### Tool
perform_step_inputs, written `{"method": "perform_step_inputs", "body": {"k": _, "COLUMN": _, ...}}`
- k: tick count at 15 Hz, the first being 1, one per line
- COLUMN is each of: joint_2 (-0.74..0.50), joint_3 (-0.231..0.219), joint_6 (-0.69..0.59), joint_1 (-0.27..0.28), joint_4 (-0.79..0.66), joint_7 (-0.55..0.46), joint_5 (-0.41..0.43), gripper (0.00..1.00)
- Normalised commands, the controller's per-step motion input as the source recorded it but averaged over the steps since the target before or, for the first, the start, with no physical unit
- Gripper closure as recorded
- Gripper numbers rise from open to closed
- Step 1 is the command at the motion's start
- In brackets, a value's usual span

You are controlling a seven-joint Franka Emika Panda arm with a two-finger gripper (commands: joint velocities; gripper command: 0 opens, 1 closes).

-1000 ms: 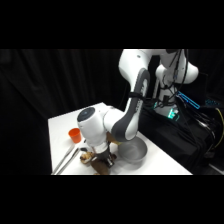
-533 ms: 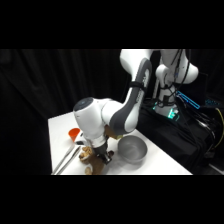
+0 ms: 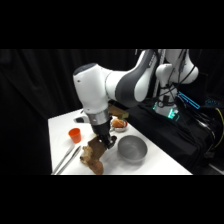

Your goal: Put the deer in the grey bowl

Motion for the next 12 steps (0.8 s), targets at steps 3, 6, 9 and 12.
{"method": "perform_step_inputs", "body": {"k": 3, "joint_2": -0.5, "joint_3": 0.004, "joint_6": -0.06, "joint_1": 0.032, "joint_4": -0.48, "joint_7": 0.12, "joint_5": -0.033, "gripper": 0.98}}
{"method": "perform_step_inputs", "body": {"k": 6, "joint_2": -0.45, "joint_3": 0.022, "joint_6": -0.03, "joint_1": 0.06, "joint_4": -0.45, "joint_7": 0.16, "joint_5": -0.047, "gripper": 0.96}}
{"method": "perform_step_inputs", "body": {"k": 9, "joint_2": -0.41, "joint_3": 0.049, "joint_6": 0.02, "joint_1": 0.085, "joint_4": -0.44, "joint_7": 0.19, "joint_5": -0.057, "gripper": 0.98}}
{"method": "perform_step_inputs", "body": {"k": 12, "joint_2": -0.36, "joint_3": 0.058, "joint_6": 0.08, "joint_1": 0.08, "joint_4": -0.42, "joint_7": 0.2, "joint_5": -0.065, "gripper": 0.96}}
